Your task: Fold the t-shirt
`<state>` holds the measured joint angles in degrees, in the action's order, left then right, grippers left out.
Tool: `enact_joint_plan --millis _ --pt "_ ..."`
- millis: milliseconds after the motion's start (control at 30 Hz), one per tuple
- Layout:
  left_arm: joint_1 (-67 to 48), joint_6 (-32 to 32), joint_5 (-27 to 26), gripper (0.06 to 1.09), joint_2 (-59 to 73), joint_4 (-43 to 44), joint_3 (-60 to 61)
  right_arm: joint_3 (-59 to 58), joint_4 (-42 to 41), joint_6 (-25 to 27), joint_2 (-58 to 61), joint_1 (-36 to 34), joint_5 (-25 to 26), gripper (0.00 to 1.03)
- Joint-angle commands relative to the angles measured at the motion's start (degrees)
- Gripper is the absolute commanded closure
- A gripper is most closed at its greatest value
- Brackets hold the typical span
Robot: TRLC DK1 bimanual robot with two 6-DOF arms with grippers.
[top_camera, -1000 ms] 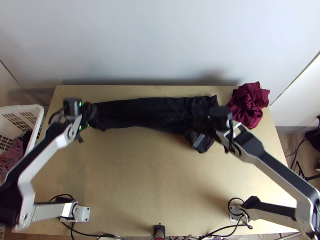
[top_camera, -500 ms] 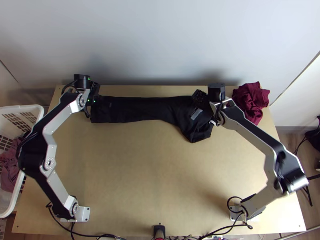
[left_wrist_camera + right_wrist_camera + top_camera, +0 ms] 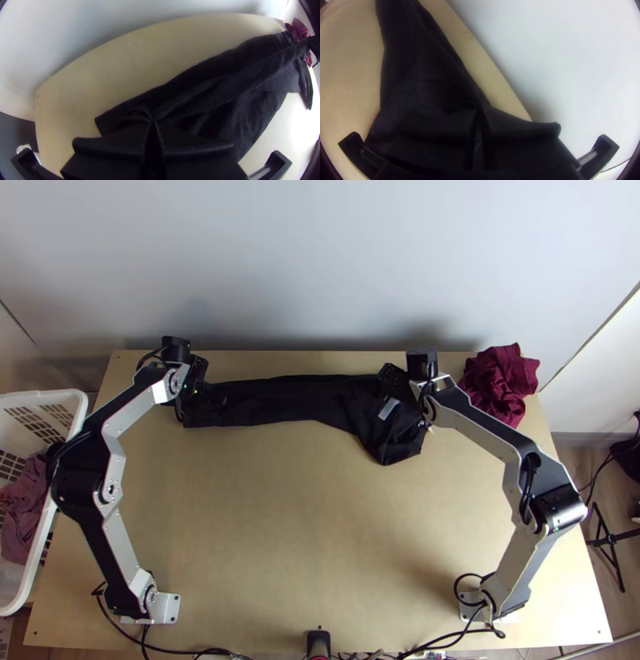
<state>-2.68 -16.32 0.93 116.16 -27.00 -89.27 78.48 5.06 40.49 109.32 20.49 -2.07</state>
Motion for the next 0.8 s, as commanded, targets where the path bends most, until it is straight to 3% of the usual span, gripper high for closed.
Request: enact_joint_plan --millis 0,33,67,100,200,233,267,400,467,767 --pt "0.39 0.23 0.04 1.03 1.18 -0.24 1.03 2.38 -0.23 0.64 3.36 0.08 -0.4 1.0" --pt "0.39 0.58 0.04 0.99 1.35 -0.24 1.03 2.21 -0.14 0.29 3.45 0.25 -0.4 1.0" --pt "0.48 0.76 0.04 0.89 1.35 -0.33 1.12 1.77 -0.14 0.12 3.45 0.51 -0.4 1.0" --pt "0.57 1.46 0.04 0.71 1.35 -0.42 1.12 1.77 -0.23 -0.85 3.45 0.69 -0.4 0.88" --pt "1.18 3.57 -0.05 0.29 0.56 -0.68 1.47 0.71 -0.14 -5.42 1.42 0.69 -0.31 0.31" --pt "1.53 4.19 -0.05 0.15 0.47 -1.21 1.47 0.36 -0.05 -7.62 0.46 0.69 -0.31 0.21" --pt "1.8 4.63 -0.14 0.1 0.38 -1.65 1.47 -0.43 0.04 -9.38 -0.86 0.69 -0.31 0.15" --pt "3.29 5.15 -0.75 0.1 0.38 -3.14 2.0 -6.23 0.13 -13.24 -8.51 1.92 -0.31 0.15" --pt "3.64 4.98 -0.84 0.1 0.21 -4.02 2.18 -7.81 1.09 -14.83 -11.85 2.71 -0.31 0.03" --pt "7.51 6.38 -3.92 0.1 -6.38 -5.87 2.97 -9.83 7.68 -17.64 -29.86 5.52 0.4 0.04"
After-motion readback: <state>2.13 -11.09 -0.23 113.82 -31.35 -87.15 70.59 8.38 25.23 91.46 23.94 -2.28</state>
